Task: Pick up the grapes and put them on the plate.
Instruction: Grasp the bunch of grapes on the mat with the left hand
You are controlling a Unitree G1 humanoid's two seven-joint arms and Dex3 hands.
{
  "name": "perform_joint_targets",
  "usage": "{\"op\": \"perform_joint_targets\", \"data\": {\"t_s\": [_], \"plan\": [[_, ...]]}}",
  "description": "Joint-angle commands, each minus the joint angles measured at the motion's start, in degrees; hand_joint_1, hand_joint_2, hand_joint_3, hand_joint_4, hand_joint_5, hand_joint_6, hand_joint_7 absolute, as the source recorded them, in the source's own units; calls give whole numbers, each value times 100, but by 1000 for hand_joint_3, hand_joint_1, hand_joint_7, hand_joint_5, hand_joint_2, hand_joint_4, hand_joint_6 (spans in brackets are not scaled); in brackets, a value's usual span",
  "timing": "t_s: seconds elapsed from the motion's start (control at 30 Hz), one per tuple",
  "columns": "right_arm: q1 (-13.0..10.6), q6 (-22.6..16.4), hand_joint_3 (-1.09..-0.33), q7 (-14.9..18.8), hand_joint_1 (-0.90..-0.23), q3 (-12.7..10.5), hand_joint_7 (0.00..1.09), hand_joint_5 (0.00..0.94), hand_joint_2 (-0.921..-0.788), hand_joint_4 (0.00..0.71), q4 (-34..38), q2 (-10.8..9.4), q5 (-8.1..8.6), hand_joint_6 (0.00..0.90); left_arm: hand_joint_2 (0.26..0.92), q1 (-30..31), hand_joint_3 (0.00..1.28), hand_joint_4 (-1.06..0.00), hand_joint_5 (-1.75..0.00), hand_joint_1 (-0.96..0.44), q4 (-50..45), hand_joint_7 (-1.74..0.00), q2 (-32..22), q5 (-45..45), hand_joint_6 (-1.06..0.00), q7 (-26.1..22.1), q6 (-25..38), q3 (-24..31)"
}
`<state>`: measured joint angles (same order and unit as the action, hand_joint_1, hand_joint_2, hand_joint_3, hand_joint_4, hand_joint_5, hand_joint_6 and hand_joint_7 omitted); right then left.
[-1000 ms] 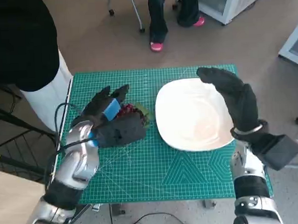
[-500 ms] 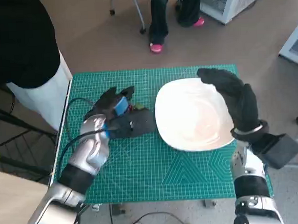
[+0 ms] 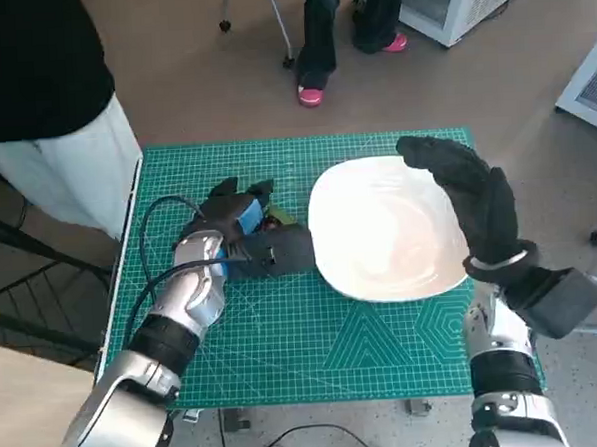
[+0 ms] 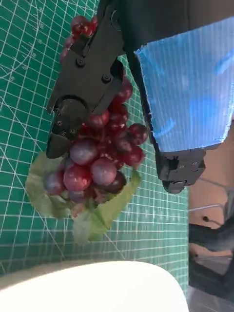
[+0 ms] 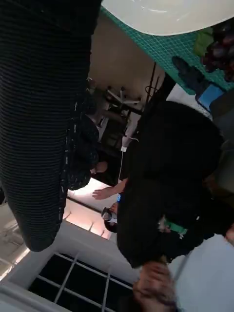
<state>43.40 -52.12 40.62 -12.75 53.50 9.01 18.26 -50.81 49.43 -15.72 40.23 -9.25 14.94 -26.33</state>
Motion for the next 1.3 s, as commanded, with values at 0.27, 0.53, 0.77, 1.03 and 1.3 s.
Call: {"op": "perform_joint_targets", "data": {"t_s": [0.27, 0.53, 0.77, 1.03, 1.3], "plan": [[-70, -14, -520, 58, -468, -8, 1, 1, -921, 333, 70, 55, -11, 321, 803, -287, 0, -66, -4, -416, 575, -11, 85, -177, -241, 102, -211, 33], [-67, -37, -520, 50, -468, -14, 0, 1, -921, 333, 78, 42, -20, 321, 801, -423, 0, -91, -10, -396, 1081, -18, 106, -300, -268, 225, -418, 34], [-73, -40, -519, 43, -471, -13, 0, 1, -921, 333, 64, 27, -16, 321, 798, -544, 0, -178, -26, -342, 1573, -40, 142, -382, -349, 383, -589, 51], [-66, -12, -519, 67, -472, -35, 0, 1, -921, 333, 74, 35, 17, 321, 798, -580, 0, -448, -95, -245, 1807, -74, 188, -425, -502, 564, -716, 8], [-77, -1, -519, 69, -472, -36, 0, 1, -921, 334, 29, 27, 22, 321, 834, -567, 12, -574, -971, -45, 1983, -126, 180, -258, -747, 885, -869, -187]]}}
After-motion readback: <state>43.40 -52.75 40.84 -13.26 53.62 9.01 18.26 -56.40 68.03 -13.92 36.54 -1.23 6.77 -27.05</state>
